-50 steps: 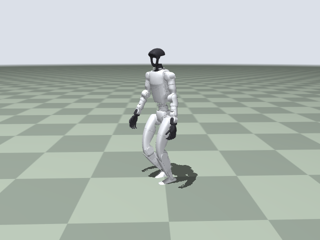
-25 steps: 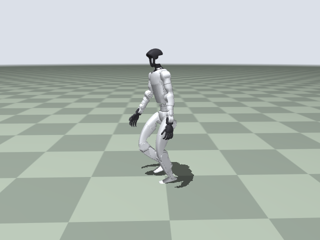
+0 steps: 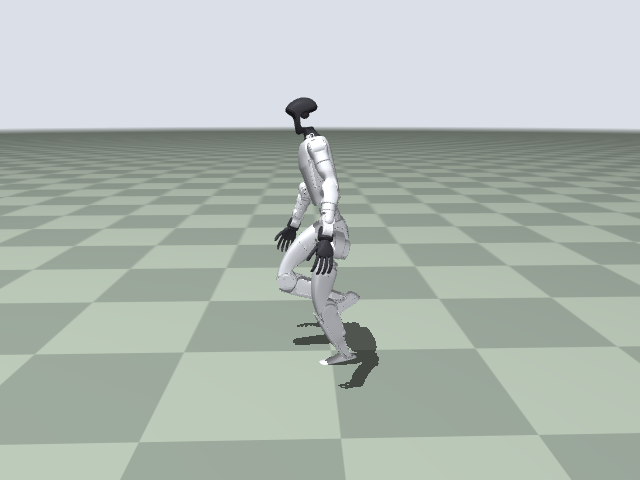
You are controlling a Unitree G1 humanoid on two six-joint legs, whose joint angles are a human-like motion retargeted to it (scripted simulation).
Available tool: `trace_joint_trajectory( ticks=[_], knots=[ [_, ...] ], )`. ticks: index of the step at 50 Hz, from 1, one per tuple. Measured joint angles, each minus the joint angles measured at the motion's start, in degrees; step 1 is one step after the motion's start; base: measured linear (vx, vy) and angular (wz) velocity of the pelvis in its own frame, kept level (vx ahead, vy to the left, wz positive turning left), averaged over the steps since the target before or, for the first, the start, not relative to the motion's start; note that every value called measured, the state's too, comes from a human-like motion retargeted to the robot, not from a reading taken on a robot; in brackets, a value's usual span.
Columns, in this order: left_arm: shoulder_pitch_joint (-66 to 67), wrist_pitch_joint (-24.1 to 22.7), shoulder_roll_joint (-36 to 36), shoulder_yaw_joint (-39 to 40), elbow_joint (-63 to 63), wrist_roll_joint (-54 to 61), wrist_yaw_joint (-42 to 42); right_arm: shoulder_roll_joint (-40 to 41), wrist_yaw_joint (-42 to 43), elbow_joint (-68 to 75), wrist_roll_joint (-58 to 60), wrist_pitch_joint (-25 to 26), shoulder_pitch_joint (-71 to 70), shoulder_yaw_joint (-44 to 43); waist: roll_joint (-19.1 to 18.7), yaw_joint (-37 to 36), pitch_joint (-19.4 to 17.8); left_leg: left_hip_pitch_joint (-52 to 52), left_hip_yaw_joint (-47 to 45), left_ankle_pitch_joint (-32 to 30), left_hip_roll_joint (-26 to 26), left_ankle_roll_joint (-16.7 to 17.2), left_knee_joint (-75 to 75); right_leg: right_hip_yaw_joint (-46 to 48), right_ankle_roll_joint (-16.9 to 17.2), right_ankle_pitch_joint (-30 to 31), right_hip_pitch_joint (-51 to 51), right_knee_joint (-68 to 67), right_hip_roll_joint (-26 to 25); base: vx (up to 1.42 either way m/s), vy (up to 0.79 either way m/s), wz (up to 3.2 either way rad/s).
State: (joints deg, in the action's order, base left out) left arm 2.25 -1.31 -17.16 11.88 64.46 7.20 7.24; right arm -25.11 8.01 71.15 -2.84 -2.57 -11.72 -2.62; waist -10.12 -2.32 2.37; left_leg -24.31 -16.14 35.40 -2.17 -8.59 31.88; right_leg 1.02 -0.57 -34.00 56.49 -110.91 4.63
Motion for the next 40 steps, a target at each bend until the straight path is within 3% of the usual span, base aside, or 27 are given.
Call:
trace_joint_trajectory(
  ticks=[22,33,40],
  knots=[
    [7.1,0.7,-3.9,2.7,-5.0,-6.2,4.4,-0.2,5.0,1.1,0.1,0.0,0.2,-3.4,-1.5,1.4,2.3,0.0,-3.6,-0.8,-0.3,-0.5,-3.2,3.4,-4.1,-4.0,2.6,1.6,3.3,0.02,-0.01,-0.31],
    [6.7,1.0,-6.2,1.7,-10.4,-9.5,6.7,-0.2,7.3,0.7,0.6,-0.1,0.5,-2.9,-1.8,2.7,1.3,0.4,-4.8,-0.7,-0.1,-0.9,-3.5,3.5,-6.1,-3.8,6.4,-1.1,4.1,0.01,-0.01,-0.31],
    [5.2,1.0,-6.1,-1.0,-11.8,-10.9,7.4,-0.6,7.9,0.8,0.8,-0.1,0.5,-1.2,-2.1,4.1,-0.3,0.8,-5.2,-0.6,0.0,-1.2,-3.6,4.4,-5.4,-1.6,10.4,-0.2,4.5,0.0,0.0,-0.26]
  ],
)
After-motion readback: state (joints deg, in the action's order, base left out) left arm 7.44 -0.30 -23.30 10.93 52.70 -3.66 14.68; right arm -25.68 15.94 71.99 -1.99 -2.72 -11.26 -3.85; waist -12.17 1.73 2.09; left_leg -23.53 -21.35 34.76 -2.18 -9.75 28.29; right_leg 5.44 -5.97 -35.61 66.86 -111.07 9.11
